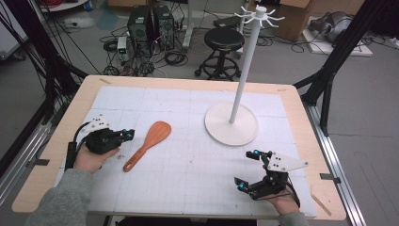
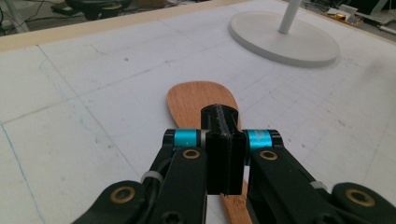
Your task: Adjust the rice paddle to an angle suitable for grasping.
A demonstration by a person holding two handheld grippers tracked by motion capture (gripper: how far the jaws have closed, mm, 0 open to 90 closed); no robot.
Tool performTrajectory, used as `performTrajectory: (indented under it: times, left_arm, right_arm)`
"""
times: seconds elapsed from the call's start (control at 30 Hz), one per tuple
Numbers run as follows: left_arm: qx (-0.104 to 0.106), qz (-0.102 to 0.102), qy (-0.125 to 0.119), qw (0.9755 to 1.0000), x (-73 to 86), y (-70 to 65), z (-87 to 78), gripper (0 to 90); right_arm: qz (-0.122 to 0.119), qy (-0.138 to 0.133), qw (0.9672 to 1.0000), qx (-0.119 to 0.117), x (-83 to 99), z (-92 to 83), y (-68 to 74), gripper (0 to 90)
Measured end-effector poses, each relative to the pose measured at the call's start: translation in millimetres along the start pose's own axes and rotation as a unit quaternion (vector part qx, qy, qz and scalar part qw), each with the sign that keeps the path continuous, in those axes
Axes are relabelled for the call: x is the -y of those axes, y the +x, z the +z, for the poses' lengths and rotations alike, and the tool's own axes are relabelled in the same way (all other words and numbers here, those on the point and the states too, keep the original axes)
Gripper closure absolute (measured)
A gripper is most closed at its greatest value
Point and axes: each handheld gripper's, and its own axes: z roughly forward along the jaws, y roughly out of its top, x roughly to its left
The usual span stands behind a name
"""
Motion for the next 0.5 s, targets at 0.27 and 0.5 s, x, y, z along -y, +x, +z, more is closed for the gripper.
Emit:
performTrajectory:
  times: [0.27, 0.5]
  left_arm:
    - [-0.028, -0.021, 0.010, 0.9993, -2.9, 12.5, 17.0, 89.6]
    - [-0.025, 0.000, 0.037, 0.9990, -13.5, 17.0, 34.5, 89.6]
  right_arm:
    - [-0.002, 0.002, 1.0000, -0.002, 0.0, 3.6, -2.8, 0.0]
    - [0.004, 0.004, 1.0000, -0.001, 0.1, 4.9, -3.2, 0.0]
